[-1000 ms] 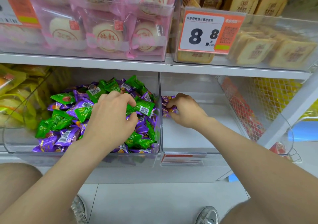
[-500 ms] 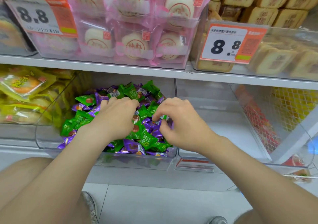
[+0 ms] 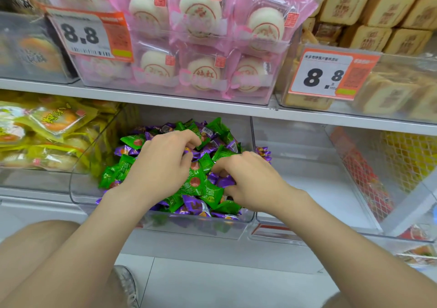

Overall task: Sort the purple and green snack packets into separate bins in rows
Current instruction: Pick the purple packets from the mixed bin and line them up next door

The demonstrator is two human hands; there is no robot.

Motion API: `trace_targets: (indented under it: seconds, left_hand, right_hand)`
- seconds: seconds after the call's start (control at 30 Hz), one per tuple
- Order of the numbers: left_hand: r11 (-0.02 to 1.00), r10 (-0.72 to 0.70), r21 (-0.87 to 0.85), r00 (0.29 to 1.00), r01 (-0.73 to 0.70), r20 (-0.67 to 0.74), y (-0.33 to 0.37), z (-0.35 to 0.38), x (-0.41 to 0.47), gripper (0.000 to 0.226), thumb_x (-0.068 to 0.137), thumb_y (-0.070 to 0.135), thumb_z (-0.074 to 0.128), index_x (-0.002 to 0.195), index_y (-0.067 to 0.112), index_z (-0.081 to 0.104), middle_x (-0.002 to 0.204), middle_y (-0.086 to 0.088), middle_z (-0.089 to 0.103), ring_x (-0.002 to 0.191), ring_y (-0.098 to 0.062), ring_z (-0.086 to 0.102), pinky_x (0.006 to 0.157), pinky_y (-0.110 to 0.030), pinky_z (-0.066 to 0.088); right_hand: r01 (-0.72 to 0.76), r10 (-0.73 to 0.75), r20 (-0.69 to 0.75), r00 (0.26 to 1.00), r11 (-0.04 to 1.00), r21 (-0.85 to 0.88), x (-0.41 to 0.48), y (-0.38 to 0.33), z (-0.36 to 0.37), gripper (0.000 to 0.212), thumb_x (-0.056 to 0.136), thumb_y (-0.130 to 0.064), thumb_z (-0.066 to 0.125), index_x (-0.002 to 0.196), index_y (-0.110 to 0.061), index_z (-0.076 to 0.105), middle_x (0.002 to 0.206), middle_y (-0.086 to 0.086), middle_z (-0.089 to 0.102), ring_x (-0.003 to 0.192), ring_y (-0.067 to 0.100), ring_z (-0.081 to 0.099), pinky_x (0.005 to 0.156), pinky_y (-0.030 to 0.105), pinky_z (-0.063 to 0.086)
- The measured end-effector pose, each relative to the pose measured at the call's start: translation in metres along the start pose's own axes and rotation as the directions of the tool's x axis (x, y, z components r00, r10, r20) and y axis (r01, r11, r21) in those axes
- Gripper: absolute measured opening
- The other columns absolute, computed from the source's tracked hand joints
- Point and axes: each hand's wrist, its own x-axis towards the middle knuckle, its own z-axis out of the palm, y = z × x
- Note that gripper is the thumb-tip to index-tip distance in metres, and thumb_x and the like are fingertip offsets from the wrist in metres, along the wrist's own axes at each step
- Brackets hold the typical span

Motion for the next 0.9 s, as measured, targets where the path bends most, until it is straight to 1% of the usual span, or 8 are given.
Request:
trace_targets:
  seconds: [0.13,0.27,0.37,0.5,0.6,0.77,0.83,0.9]
  left_hand:
    - [1.000,-0.016,0.015,1.000,0.016,-0.006,0.001,0.003,-0.005,0.032,0.102,0.012,0.050,0.110,0.036,0.069,0.099,0.006,0.061,0.098,-0.026,0.060,0.088,-0.050,0.049]
    - [0.992,0.013,-0.123,1.000,-0.010,0.028,0.010,0.004,-0.009,0.033,0.106,0.012,0.046,0.113,0.035,0.068,0.097,0.006,0.053,0.098,-0.020,0.054,0.086,-0.036,0.042]
    - [0.980,0.144,-0.144,0.988,-0.135,0.053,0.029,0.000,-0.014,0.034,0.096,0.022,0.062,0.124,0.039,0.059,0.101,0.009,0.047,0.102,-0.017,0.045,0.089,-0.033,0.038]
    - [0.960,0.150,-0.242,0.988,-0.140,0.025,0.047,0.003,-0.017,0.040,0.088,0.048,0.076,0.124,0.044,0.060,0.110,0.011,0.045,0.111,-0.014,0.044,0.095,-0.026,0.038]
    - [0.962,0.185,-0.193,0.981,-0.193,-0.059,0.053,0.009,-0.015,0.028,0.094,0.052,0.067,0.119,0.039,0.068,0.107,0.007,0.044,0.107,-0.019,0.046,0.093,-0.034,0.039]
    - [0.936,0.287,-0.135,0.928,-0.324,-0.240,0.066,0.019,-0.010,0.021,0.097,0.037,0.070,0.114,0.028,0.079,0.106,0.001,0.045,0.097,-0.020,0.041,0.088,-0.025,0.035]
    - [0.925,0.281,-0.202,0.938,-0.321,-0.204,0.070,0.024,-0.008,0.022,0.097,0.041,0.072,0.117,0.033,0.078,0.107,0.004,0.044,0.099,-0.019,0.043,0.090,-0.020,0.034]
    - [0.931,0.191,-0.302,0.979,-0.205,-0.075,0.074,0.028,-0.006,0.035,0.093,0.044,0.075,0.128,0.044,0.070,0.110,0.007,0.043,0.107,-0.018,0.049,0.096,-0.023,0.038]
  right_hand:
    - [0.008,0.020,-0.101,0.995,0.963,0.271,-0.010,0.014,-0.012,0.044,0.082,-0.023,0.084,0.124,-0.028,0.072,0.118,-0.013,0.075,0.112,0.009,0.067,0.101,0.029,0.049]
    - [0.047,0.077,-0.316,0.946,0.929,0.366,-0.023,0.023,-0.024,0.044,0.077,-0.020,0.082,0.120,-0.028,0.074,0.104,-0.012,0.070,0.093,0.001,0.064,0.086,0.012,0.043]
    - [-0.012,0.253,-0.410,0.876,0.862,0.507,-0.029,0.025,-0.028,0.029,0.078,-0.021,0.083,0.106,-0.030,0.079,0.093,-0.012,0.066,0.081,0.006,0.065,0.075,0.012,0.046]
    - [-0.105,0.410,-0.235,0.882,0.655,0.748,-0.040,0.023,-0.034,0.019,0.081,-0.029,0.089,0.097,-0.028,0.080,0.084,-0.004,0.075,0.070,0.011,0.067,0.068,0.030,0.057]
    - [-0.141,0.417,-0.052,0.907,0.419,0.897,-0.052,0.025,-0.041,0.019,0.083,-0.026,0.088,0.099,-0.020,0.079,0.089,0.009,0.079,0.083,0.026,0.076,0.079,0.039,0.063]
    - [-0.227,0.343,0.240,0.908,-0.079,0.971,-0.064,0.034,-0.047,0.033,0.089,-0.032,0.076,0.107,-0.005,0.078,0.099,0.017,0.077,0.078,0.020,0.070,0.070,0.025,0.053]
    - [-0.275,0.339,0.342,0.876,-0.232,0.933,-0.066,0.041,-0.047,0.032,0.096,-0.023,0.071,0.116,0.002,0.074,0.099,0.016,0.076,0.074,0.017,0.069,0.066,0.021,0.054]
    - [-0.280,0.369,0.370,0.852,-0.275,0.920,-0.068,0.052,-0.046,0.026,0.095,-0.010,0.069,0.117,0.004,0.073,0.102,0.019,0.077,0.075,0.017,0.071,0.065,0.020,0.057]
